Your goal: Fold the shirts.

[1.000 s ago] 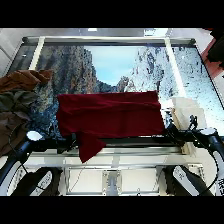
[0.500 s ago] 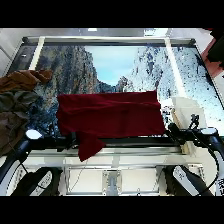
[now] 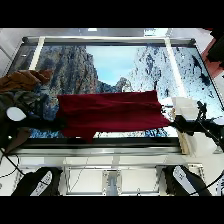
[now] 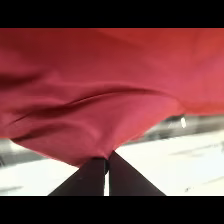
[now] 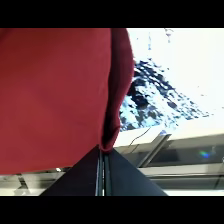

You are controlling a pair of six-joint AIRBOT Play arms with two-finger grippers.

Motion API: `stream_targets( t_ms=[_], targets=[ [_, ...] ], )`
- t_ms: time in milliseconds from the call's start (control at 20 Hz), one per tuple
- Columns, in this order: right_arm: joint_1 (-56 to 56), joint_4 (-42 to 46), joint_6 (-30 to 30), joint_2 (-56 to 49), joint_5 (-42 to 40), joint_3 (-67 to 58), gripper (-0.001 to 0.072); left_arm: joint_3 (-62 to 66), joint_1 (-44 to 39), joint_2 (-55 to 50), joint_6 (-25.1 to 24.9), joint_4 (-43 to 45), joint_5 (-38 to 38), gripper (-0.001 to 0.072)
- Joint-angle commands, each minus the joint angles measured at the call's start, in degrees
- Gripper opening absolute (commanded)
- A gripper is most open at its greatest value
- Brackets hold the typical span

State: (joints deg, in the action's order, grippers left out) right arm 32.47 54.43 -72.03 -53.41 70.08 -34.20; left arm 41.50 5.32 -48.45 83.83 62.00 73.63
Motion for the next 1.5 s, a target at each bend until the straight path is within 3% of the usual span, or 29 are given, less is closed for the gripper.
stream_targets(
  t_ms=[0, 150, 300, 500, 1050, 1150, 1350, 1450],
  targets=[
    [-0.09, -3.41, 1.57, 0.07, 2.69, -2.71, 0.0027, 9.11, 0.02, 0.15, 0.17, 2.21, -3.04, 0.0012],
    [-1.38, -7.78, 3.06, 0.07, -0.13, -4.66, 0.0026, 11.67, -0.02, -0.22, 0.37, 3.34, -8.07, 0.0012],
    [-10.64, -7.78, 2.80, -0.94, -10.64, -9.07, 0.0026, 11.67, -0.04, -2.91, 0.07, 3.37, -9.97, 0.0012],
    [-22.16, -3.78, -2.38, -10.60, -21.86, -17.49, 0.0026, 13.14, -0.07, -10.58, -2.45, 3.37, -15.50, 0.0011],
    [-29.05, -2.54, -6.14, -37.51, -32.00, -30.69, 0.0026, 22.25, -4.44, -37.64, -5.99, 4.26, -30.27, 0.0012],
    [-29.35, -2.49, -6.21, -40.09, -32.52, -30.67, 0.0026, 22.25, -5.42, -40.50, -3.23, 7.52, -31.26, 0.0011],
    [-29.33, -1.25, -6.82, -42.32, -33.35, -30.62, 0.0025, 22.27, -5.33, -41.97, 9.60, 23.82, -31.26, 0.0012],
    [-29.20, -0.09, -8.24, -42.32, -34.36, -30.62, 0.0026, 22.25, -5.33, -41.99, 11.13, 27.02, -30.91, 0.0012]
  ],
)
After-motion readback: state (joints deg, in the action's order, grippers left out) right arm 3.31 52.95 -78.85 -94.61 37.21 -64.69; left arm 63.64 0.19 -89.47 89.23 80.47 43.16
